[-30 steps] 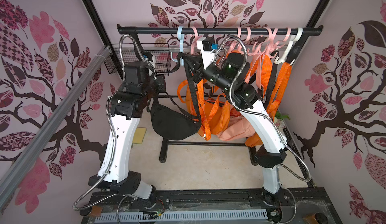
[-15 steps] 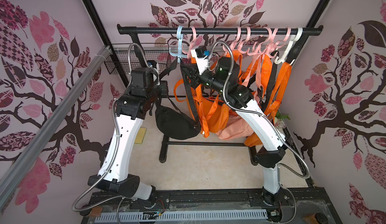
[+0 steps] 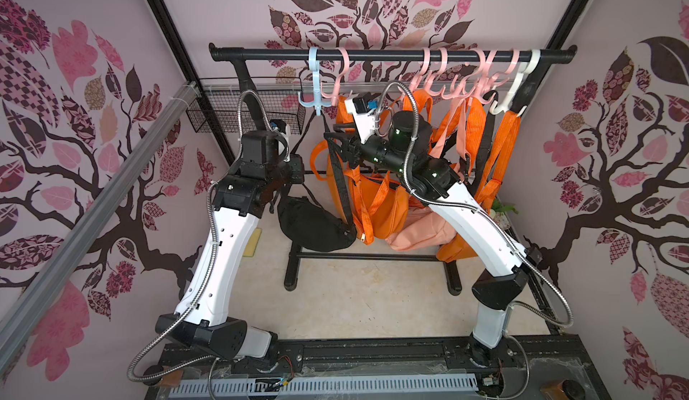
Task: Hang the bag on a hook
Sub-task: Hang the bag on the hook.
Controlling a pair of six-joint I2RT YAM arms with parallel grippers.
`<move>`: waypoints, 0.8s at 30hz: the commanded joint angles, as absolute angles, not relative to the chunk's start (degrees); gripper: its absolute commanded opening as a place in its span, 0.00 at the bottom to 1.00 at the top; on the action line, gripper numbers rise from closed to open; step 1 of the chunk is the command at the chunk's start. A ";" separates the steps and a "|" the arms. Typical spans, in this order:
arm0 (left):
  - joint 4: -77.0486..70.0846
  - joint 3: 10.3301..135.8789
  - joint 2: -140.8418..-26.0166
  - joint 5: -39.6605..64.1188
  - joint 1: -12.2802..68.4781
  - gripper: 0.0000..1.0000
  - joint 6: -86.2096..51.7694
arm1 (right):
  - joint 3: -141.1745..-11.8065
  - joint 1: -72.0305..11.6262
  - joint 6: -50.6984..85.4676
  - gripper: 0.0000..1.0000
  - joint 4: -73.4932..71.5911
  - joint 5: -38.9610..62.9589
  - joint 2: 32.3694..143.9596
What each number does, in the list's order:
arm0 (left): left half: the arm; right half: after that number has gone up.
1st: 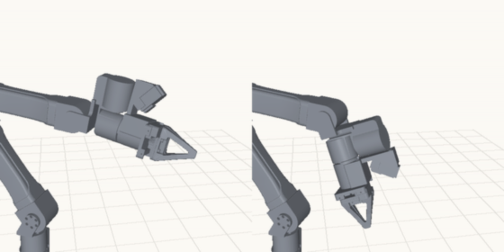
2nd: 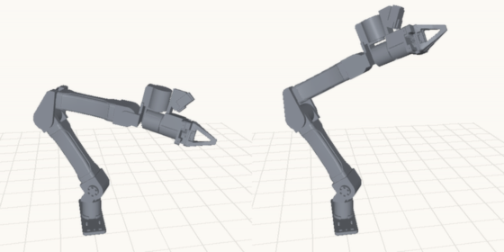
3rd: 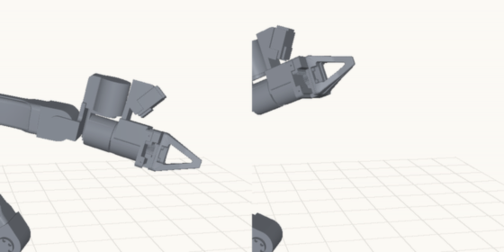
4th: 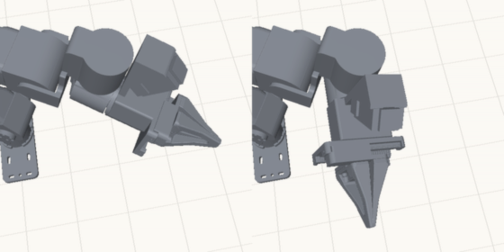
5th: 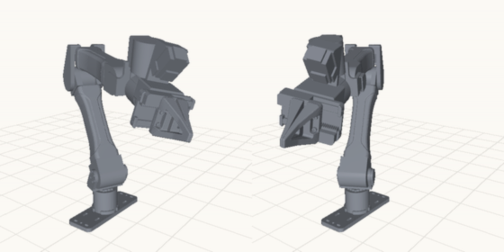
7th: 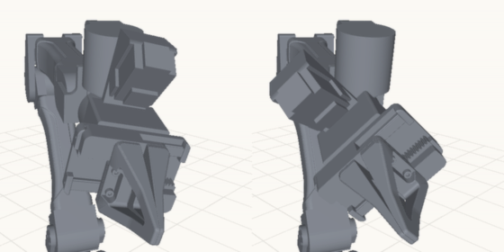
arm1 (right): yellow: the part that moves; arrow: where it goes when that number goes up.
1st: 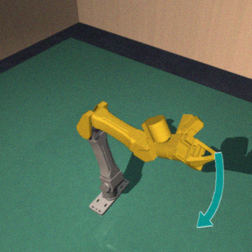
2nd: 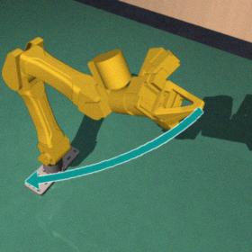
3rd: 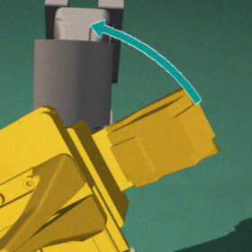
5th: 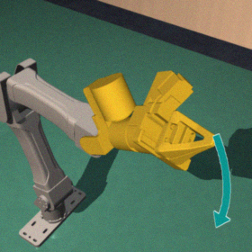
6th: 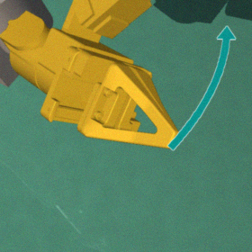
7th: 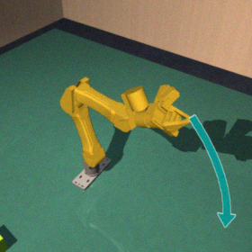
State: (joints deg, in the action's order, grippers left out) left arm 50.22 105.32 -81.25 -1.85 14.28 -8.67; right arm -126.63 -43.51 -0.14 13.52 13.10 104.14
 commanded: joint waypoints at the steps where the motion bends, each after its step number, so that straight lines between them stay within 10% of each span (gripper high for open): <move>1: 48.24 103.82 -77.61 -0.04 14.08 0.52 -9.84 | -122.70 -43.55 1.21 0.59 6.78 17.45 96.25; 7: 45.54 101.33 -74.10 4.02 14.25 0.97 -10.20 | -119.74 -43.88 3.08 0.90 4.32 22.33 90.80; 17: 23.35 73.99 -52.10 4.90 14.84 0.98 -10.67 | -104.24 -55.55 -10.05 1.00 7.95 5.04 73.95; 24: 26.70 52.18 -36.88 -12.92 15.05 0.98 -17.39 | -58.09 -55.62 -3.47 1.00 -7.45 -22.38 40.68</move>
